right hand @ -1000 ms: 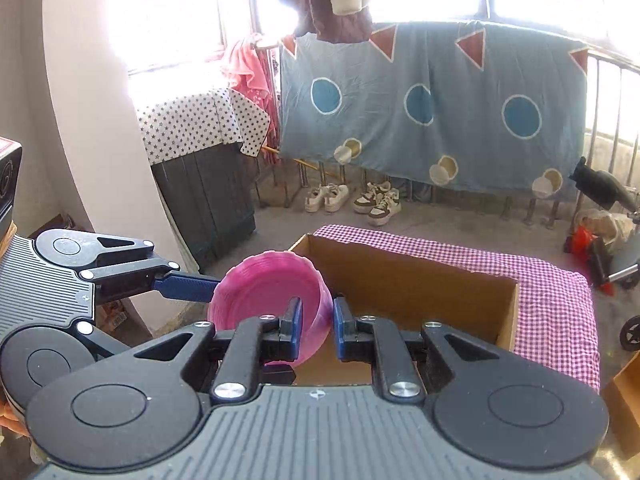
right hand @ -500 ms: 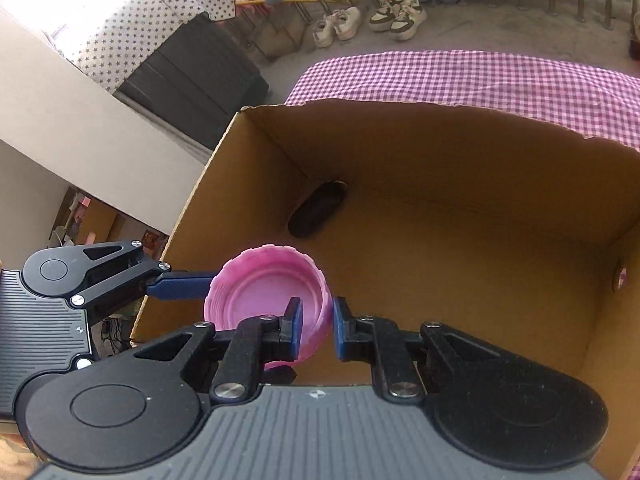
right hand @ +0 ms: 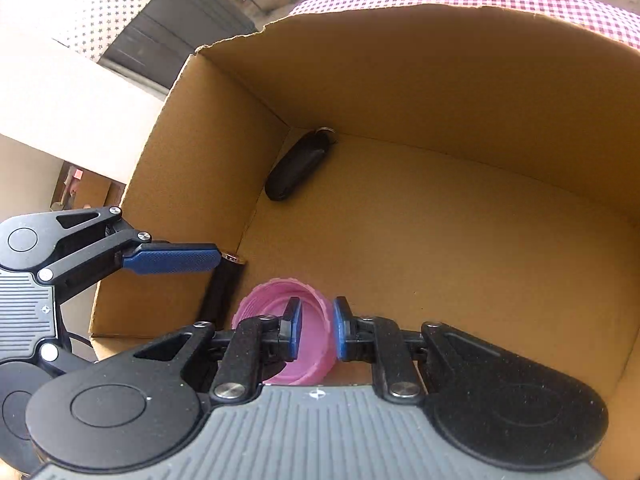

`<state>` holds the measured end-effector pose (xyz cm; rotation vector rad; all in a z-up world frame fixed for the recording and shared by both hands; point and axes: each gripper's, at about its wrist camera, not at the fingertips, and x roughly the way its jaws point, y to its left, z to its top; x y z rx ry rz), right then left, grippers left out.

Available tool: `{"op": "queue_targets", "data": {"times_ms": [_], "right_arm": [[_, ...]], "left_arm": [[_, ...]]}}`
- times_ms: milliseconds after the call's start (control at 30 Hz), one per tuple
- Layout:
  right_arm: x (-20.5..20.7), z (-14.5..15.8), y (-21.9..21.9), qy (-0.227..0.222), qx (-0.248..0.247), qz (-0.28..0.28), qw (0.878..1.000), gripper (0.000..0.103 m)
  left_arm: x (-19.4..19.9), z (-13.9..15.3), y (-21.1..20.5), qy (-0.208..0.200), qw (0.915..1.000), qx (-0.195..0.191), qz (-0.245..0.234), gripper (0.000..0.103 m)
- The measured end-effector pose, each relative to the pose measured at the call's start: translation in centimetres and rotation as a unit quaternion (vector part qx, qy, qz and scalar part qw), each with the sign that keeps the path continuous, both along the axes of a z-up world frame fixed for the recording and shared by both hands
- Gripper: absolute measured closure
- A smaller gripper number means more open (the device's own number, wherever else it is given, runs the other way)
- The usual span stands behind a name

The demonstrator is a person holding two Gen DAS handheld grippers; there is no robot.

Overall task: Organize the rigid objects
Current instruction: 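Lift the pink cup with the right gripper into the box and release, then move the right gripper to the black tape roll and grip its edge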

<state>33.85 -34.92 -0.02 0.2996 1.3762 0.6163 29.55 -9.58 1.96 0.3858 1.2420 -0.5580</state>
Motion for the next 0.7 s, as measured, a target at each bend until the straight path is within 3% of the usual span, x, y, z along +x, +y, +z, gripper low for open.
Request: {"op": "queue_targets", "data": {"times_ms": [167, 267, 367, 433, 467, 500, 567, 700], "right_arm": [[-0.8, 2.0, -2.4, -0.011, 0.035, -0.043, 0.998, 0.084], [-2.4, 4.7, -4.9, -0.037, 0.064, -0.072, 0.995, 0.084], [-5.7, 8.2, -7.8, -0.077, 0.089, -0.101, 0.988, 0.081], [-8.7, 10.6, -9.6, -0.106, 0.094, -0.118, 0.983, 0.064], [-10.2, 11.5, -10.2, -0.122, 0.096, -0.126, 0.980, 0.045], [-11.7, 12.3, -10.7, -0.138, 0.097, -0.131, 0.977, 0.034], [-15.5, 13.8, -11.8, -0.174, 0.105, -0.137, 0.969, 0.033], [-21.5, 13.6, -12.9, -0.186, 0.119, -0.160, 0.962, 0.033]], "left_arm": [[-1.5, 2.1, 0.9, -0.017, 0.9995, -0.021, 0.014, 0.033], [-3.0, 4.4, 2.5, -0.022, 0.9974, -0.060, 0.034, 0.033], [-5.8, 7.2, 4.2, -0.059, 0.9929, -0.089, 0.053, 0.033], [-7.9, 8.9, 5.1, -0.089, 0.9887, -0.108, 0.055, 0.032], [-9.2, 9.5, 5.7, -0.101, 0.9866, -0.116, 0.054, 0.029], [-10.4, 9.9, 6.2, -0.111, 0.9846, -0.124, 0.052, 0.028], [-12.9, 10.1, 7.2, -0.130, 0.9798, -0.141, 0.055, 0.022], [-16.7, 8.0, 8.5, -0.144, 0.9751, -0.152, 0.073, 0.020]]}}
